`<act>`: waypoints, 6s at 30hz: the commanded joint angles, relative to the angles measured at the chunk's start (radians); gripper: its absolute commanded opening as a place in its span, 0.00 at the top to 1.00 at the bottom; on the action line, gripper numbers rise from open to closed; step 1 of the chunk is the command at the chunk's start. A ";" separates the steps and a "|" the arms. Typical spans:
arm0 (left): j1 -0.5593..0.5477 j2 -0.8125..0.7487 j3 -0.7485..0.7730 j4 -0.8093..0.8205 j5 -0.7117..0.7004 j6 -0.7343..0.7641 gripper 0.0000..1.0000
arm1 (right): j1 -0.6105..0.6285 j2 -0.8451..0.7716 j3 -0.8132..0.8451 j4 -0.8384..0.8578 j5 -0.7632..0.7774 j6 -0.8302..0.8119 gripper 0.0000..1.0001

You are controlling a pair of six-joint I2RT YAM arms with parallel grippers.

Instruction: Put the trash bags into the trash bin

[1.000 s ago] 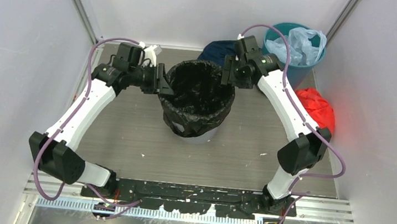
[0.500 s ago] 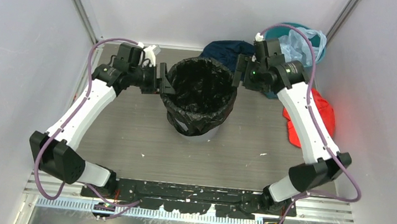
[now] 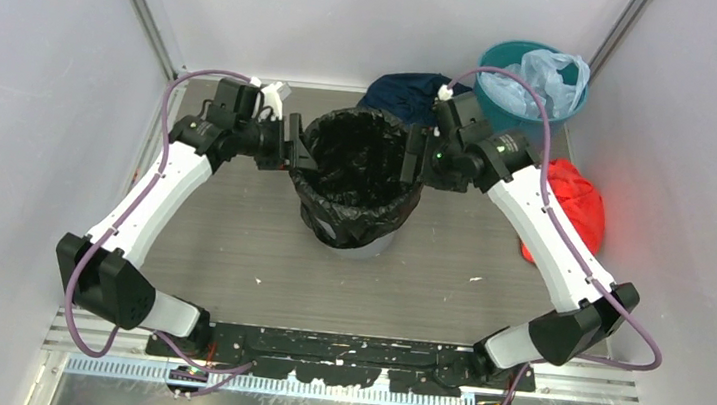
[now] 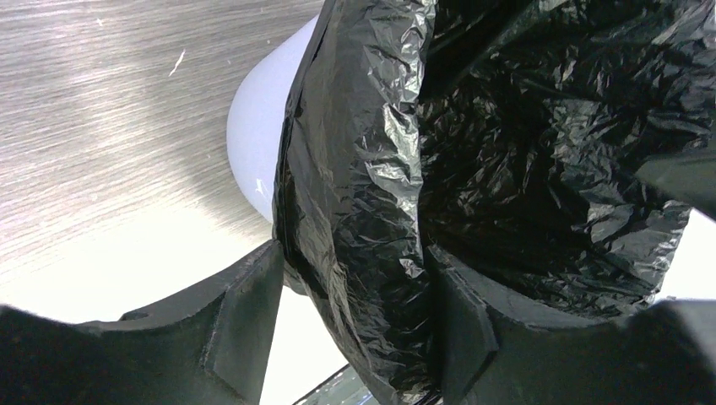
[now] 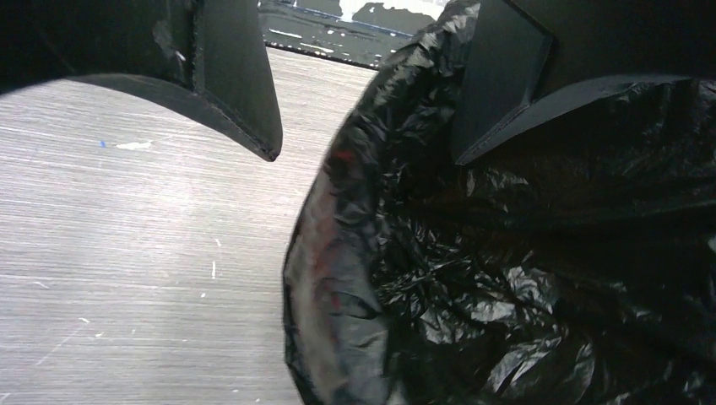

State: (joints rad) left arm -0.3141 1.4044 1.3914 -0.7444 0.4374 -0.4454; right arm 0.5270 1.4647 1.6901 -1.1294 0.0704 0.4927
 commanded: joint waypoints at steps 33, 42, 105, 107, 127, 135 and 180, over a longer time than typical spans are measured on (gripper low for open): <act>-0.195 0.082 0.132 0.202 -0.001 0.010 0.33 | 0.031 -0.193 -0.099 -0.096 0.266 -0.008 0.33; -0.137 -0.051 0.090 0.257 -0.072 -0.014 0.26 | 0.033 -0.182 0.078 -0.131 0.214 -0.077 0.33; 0.061 -0.446 -0.606 0.350 0.042 -0.217 0.21 | 0.606 0.454 0.513 -0.222 0.336 -0.025 0.64; 0.061 -0.439 -0.621 0.380 0.076 -0.235 0.22 | 0.606 0.461 0.520 -0.226 0.336 -0.026 0.72; -0.209 -0.246 -0.616 0.572 -0.133 -0.321 0.31 | 0.586 0.416 0.479 -0.236 0.357 -0.034 0.84; -0.225 -0.179 -0.647 0.672 -0.196 -0.345 0.64 | 0.584 0.373 0.437 -0.226 0.351 -0.026 0.86; -0.279 0.046 -0.649 1.025 -0.163 -0.484 0.82 | 0.526 0.312 0.361 -0.259 0.326 -0.049 0.96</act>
State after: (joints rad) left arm -0.5877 1.5089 0.7425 0.2722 0.2729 -0.9428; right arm 1.0618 1.8229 2.0369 -1.3781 0.3882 0.4572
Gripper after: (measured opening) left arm 0.176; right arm 0.201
